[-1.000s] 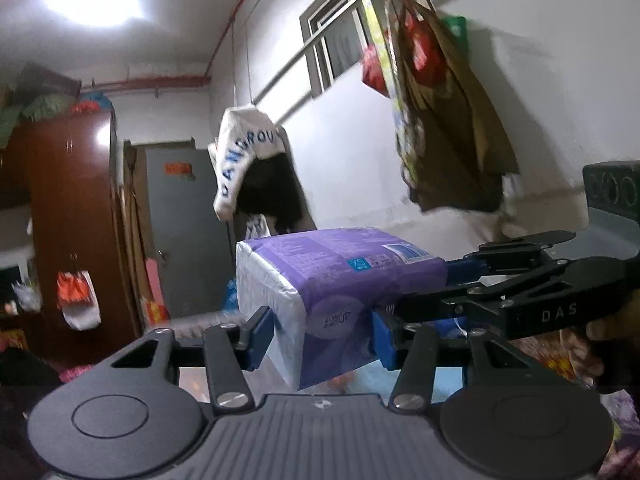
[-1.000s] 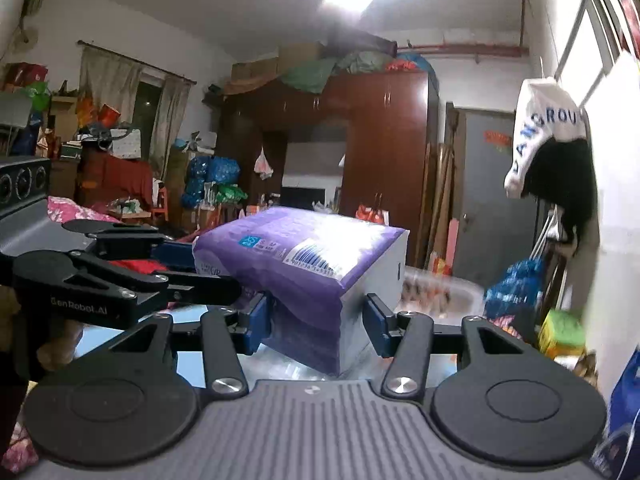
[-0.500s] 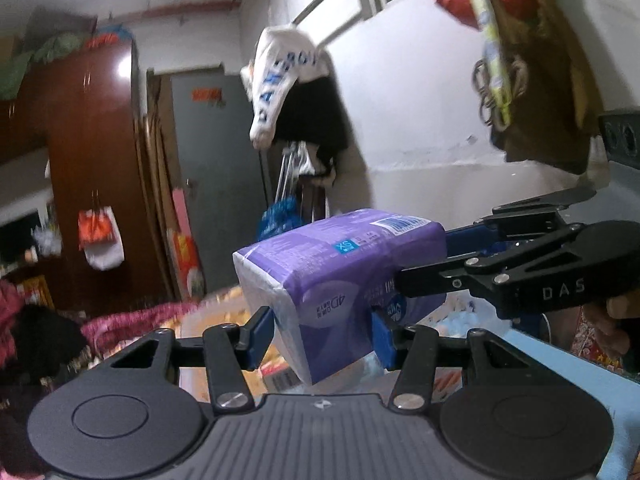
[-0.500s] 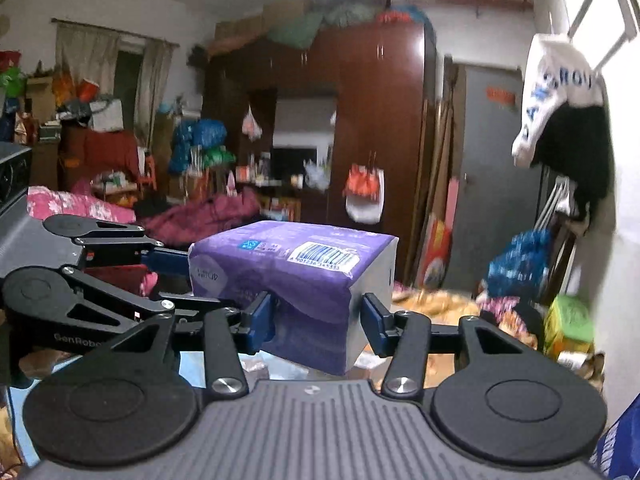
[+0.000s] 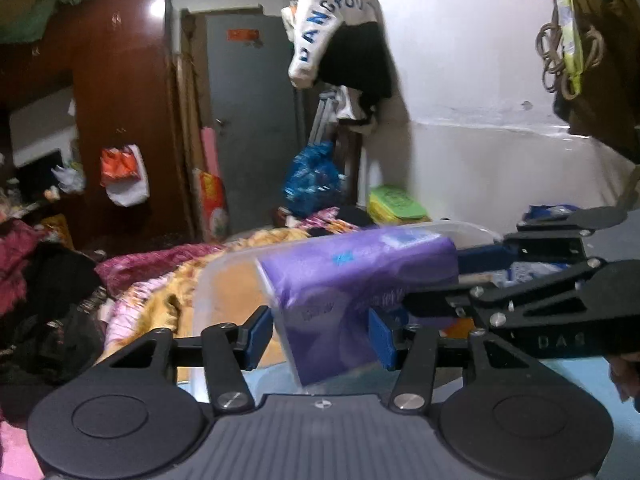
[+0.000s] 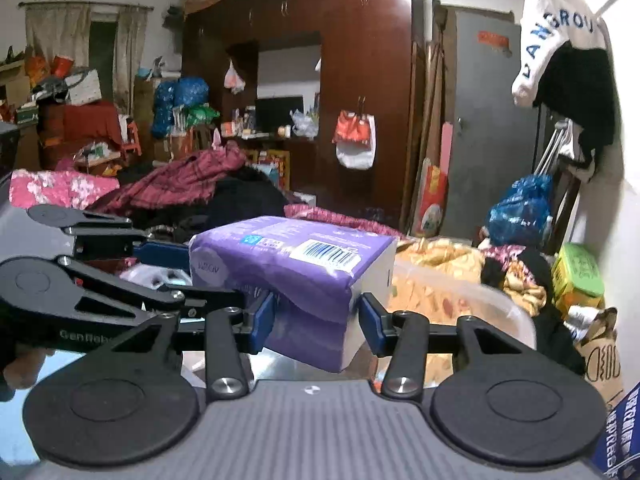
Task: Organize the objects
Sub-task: 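Lift the purple tissue pack with both grippers and lower it into the basket, then reach both grippers to the plastic-wrapped white roll beside the basket and close on it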
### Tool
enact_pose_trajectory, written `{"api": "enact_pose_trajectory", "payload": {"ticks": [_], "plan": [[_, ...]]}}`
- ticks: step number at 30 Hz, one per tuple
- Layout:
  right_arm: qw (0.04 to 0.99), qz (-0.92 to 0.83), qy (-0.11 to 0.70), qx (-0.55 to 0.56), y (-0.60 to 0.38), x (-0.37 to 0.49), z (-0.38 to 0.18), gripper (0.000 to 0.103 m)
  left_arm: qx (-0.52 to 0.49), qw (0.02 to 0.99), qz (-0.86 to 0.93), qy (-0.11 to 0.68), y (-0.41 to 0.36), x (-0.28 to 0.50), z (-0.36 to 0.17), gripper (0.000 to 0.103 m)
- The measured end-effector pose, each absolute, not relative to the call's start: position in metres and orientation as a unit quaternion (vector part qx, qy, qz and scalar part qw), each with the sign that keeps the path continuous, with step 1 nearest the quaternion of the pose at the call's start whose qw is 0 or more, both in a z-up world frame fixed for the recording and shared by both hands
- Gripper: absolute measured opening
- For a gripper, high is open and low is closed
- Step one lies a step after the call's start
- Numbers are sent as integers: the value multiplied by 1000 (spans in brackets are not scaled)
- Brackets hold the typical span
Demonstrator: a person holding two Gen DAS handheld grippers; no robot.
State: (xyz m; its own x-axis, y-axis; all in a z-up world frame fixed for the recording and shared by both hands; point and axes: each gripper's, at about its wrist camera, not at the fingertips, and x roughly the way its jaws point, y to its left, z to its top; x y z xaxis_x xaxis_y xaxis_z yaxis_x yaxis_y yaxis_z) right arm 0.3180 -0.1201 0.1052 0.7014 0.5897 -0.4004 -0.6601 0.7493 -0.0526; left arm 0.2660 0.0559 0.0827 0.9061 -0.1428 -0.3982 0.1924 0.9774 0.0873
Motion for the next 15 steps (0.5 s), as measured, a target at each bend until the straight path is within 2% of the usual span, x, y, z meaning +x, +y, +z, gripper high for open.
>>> {"api": "enact_pose_trajectory", "payload": {"ticks": [1,2,3,4,6,7,9,12,15], "plan": [[918,339,179,-98,-120,315,103,47,66,976,-79,190,55,263,82,59],[919,336,181,-97,-121,312,103,48,67,979,-71,179,55,261,84,67],[922,330,177,-94,-124,308,104,51,64,982,-66,164,56,252,86,81],[927,321,169,-91,-128,302,106,56,60,985,-68,149,57,242,89,86],[938,309,138,-76,-145,285,111,95,53,990,-73,111,61,213,94,91],[943,302,124,-65,-155,276,112,102,51,991,-75,98,62,199,95,92],[948,295,107,-47,-178,252,112,103,45,993,-76,82,67,167,92,99],[957,277,86,-18,-214,214,99,103,55,992,-83,80,71,128,72,99],[959,255,125,7,-239,196,71,103,60,987,-80,124,75,116,47,99]]}}
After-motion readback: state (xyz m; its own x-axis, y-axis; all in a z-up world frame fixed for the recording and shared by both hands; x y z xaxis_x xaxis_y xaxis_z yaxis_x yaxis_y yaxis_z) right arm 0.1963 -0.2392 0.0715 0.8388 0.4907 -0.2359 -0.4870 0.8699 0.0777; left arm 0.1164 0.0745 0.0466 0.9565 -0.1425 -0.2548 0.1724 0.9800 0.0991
